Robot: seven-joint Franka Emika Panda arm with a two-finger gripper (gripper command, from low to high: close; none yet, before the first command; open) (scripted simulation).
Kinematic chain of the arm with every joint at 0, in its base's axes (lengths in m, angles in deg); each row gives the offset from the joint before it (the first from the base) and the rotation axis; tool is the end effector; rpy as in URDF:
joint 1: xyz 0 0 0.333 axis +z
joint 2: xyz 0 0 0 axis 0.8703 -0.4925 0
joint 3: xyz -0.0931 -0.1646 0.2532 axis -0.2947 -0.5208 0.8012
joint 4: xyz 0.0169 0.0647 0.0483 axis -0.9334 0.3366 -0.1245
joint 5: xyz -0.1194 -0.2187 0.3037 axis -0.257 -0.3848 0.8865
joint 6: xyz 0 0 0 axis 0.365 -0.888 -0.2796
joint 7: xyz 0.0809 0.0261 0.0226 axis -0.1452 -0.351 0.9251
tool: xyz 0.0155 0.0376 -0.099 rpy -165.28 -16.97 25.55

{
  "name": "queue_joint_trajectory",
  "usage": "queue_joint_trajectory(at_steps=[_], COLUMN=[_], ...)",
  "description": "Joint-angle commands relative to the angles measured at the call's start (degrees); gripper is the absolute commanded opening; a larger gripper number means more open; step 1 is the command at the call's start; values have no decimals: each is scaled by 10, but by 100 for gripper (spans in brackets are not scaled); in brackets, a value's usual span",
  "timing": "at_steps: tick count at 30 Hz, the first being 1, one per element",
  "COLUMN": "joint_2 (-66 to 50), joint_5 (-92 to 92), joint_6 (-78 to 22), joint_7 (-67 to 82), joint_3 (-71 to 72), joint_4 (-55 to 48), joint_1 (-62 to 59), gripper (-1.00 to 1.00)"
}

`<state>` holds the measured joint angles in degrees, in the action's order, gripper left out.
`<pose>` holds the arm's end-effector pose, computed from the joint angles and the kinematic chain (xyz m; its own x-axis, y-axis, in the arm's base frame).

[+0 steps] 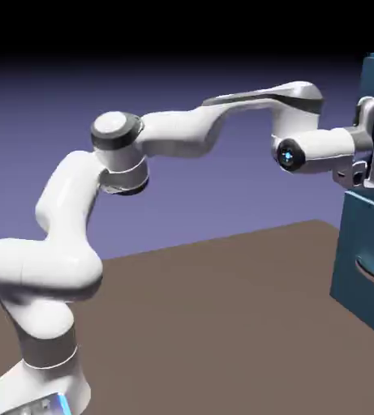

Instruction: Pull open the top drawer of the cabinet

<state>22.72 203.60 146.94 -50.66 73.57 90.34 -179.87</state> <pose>0.6509 -0.0871 0.5303 0.0021 -0.7068 -0.7074 0.0009 0.7074 -0.7068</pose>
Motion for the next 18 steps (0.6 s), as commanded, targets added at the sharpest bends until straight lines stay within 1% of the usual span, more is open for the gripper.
queue_joint_trajectory(at_steps=[1, 10, 18], joint_2=[-4, -17, 13], joint_5=[-2, -20, -59], joint_6=[-6, -62, -109], joint_7=[4, 40, 42], joint_3=[-9, -112, -230], joint_4=[21, 208, 374], joint_1=[16, 170, 313], gripper=[-100, -100, -100])
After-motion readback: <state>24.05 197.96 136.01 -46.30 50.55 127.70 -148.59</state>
